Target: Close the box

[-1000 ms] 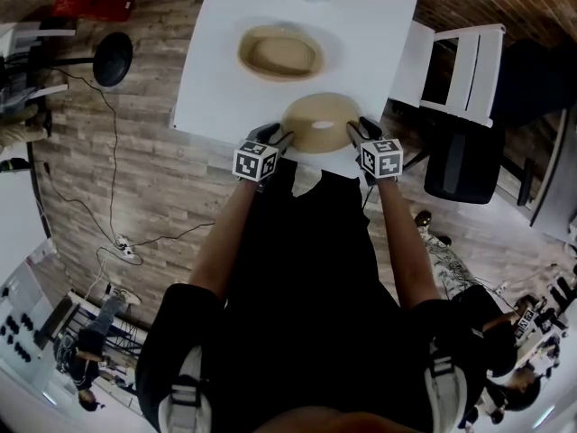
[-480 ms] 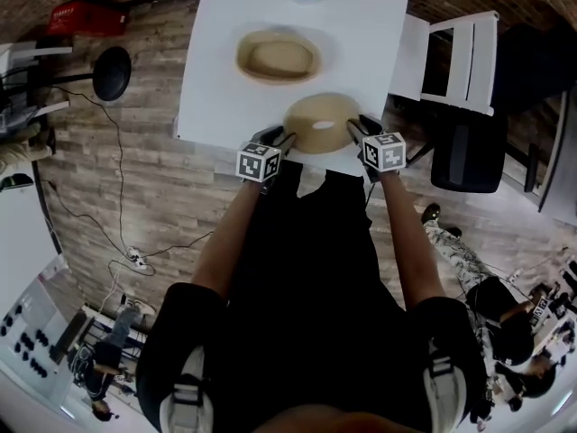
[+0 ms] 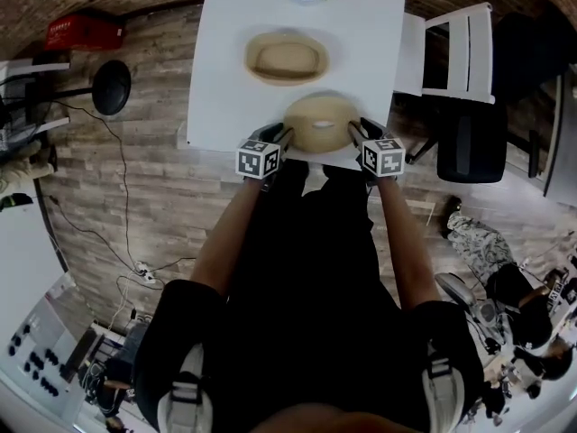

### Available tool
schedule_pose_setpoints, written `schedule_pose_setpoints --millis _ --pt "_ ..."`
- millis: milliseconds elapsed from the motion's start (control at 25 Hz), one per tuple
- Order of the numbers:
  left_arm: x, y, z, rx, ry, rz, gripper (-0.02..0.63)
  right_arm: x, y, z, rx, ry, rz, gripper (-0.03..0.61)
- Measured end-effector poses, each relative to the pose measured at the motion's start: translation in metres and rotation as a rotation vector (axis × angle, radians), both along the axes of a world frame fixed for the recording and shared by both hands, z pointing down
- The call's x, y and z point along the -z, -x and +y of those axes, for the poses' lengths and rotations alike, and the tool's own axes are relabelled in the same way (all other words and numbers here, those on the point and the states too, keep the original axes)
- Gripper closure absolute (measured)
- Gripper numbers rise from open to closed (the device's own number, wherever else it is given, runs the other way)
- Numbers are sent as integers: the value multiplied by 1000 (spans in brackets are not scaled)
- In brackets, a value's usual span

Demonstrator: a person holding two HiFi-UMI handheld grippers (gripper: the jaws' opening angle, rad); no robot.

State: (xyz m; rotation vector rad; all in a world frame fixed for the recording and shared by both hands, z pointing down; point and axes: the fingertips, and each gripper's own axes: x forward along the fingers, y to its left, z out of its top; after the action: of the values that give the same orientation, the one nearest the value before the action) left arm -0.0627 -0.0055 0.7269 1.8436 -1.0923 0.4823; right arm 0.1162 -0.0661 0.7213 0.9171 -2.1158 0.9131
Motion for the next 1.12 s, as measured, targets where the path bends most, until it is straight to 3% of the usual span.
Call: schedule_pose_setpoints --millis 360,760,1120 --pt "27 24 -6 46 -56 -29 486 18 16 17 -82 -16 -43 440" --pt "84 22 -6 212 -147 -34 494 58 15 2 -20 -64 -98 441" --pt "107 18 3 350 -194 -25 494 81 14 -3 55 -115 -134 442"
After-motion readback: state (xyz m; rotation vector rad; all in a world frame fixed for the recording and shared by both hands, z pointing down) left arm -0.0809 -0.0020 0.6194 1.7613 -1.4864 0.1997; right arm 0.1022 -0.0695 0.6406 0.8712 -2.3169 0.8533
